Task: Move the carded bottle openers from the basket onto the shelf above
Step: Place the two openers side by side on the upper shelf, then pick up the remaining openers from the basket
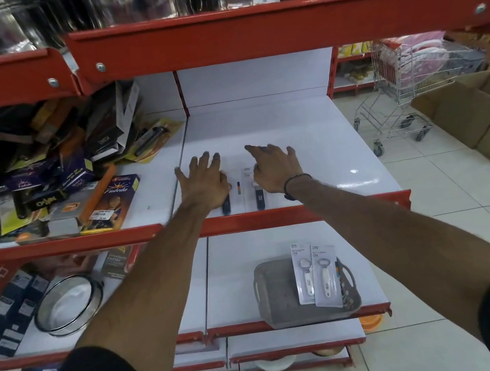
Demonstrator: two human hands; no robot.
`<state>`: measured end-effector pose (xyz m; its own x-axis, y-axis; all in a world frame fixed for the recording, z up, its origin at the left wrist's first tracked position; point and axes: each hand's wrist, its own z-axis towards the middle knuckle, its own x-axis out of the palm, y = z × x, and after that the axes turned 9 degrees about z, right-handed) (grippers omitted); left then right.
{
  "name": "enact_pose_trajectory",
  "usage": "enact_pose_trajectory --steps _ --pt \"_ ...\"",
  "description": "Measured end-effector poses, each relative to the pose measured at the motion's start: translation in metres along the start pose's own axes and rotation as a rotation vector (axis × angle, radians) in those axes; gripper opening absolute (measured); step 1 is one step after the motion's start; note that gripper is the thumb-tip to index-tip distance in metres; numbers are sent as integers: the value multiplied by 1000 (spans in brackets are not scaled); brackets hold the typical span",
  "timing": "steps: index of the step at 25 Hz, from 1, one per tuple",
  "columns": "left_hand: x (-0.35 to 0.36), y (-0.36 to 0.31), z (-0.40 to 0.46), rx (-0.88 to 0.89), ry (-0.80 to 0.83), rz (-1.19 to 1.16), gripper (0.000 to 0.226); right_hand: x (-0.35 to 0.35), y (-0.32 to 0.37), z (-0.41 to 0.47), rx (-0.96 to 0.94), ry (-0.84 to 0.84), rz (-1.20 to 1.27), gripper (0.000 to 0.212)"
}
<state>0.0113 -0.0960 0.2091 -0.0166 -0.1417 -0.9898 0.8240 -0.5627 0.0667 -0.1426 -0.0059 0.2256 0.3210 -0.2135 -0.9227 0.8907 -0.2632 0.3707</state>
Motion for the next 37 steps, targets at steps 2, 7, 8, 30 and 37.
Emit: enact_pose_trajectory --steps 2,7,8,30,37 --pt "-3 1 -29 -13 -109 -50 52 -1 1 -26 -58 -181 -40 50" --pt "15 -24 -124 -25 -605 -9 20 21 -13 -107 -413 -588 -133 18" --pt "26 -32 -139 31 -661 -5 17 30 -18 -122 -476 -607 -124 14" --pt "219 -179 -65 418 319 85 75 149 -186 -112 291 489 -82 86" --pt "195 -169 -66 375 215 -33 42 139 -182 -122 166 183 -92 44"
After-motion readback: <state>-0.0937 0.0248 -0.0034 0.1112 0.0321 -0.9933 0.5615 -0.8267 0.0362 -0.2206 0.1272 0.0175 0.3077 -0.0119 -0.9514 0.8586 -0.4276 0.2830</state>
